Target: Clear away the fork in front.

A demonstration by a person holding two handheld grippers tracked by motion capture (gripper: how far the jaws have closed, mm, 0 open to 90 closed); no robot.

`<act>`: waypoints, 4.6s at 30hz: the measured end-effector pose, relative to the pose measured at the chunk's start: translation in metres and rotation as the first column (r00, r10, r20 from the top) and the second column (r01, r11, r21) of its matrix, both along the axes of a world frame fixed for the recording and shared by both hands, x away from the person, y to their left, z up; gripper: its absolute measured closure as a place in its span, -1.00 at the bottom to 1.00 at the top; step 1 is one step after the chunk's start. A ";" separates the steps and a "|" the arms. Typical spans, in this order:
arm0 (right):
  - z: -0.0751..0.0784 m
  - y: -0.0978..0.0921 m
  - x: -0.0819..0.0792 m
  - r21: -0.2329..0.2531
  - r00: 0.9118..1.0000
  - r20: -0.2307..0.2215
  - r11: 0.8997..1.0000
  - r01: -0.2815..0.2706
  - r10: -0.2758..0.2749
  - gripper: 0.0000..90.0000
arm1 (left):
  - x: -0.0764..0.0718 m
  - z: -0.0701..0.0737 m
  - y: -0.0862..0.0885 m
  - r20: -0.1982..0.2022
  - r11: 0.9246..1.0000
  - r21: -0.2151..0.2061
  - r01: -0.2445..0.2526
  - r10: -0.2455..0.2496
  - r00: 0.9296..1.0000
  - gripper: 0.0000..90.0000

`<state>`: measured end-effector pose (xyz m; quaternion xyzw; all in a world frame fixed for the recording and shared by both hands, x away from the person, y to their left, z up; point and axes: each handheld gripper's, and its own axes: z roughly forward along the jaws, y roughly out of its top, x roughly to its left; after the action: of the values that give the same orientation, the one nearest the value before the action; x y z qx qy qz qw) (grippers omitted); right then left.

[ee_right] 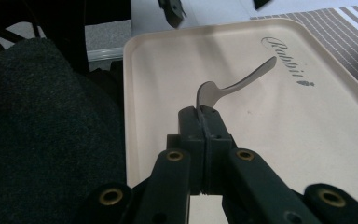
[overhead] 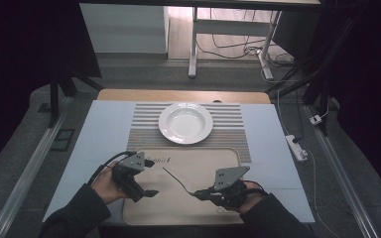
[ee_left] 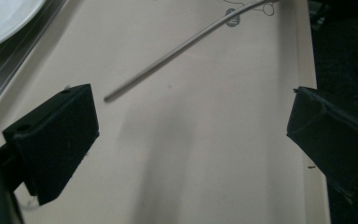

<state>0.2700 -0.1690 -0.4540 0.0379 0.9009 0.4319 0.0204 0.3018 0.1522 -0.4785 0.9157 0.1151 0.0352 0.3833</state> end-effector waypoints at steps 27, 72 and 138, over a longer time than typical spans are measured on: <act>0.000 0.003 -0.001 0.013 0.998 -0.022 0.998 -0.055 0.056 0.99 | 0.025 -0.007 -0.048 0.127 0.930 0.177 0.322 -0.345 0.930 0.33; 0.000 -0.003 0.013 0.015 0.981 0.096 0.985 0.171 -0.171 -0.51 | 0.017 0.008 -0.044 0.092 0.922 0.290 0.255 -0.292 0.952 0.93; -0.001 -0.055 -0.005 -0.058 0.900 0.118 0.902 0.428 -0.420 -0.84 | -0.009 -0.029 -0.001 -0.312 0.679 0.377 -0.630 0.733 0.604 0.83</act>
<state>0.2653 -0.2244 -0.4548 0.2100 0.8859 0.3807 0.1617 0.2930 0.1512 -0.5077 0.8211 0.5359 -0.0145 0.1960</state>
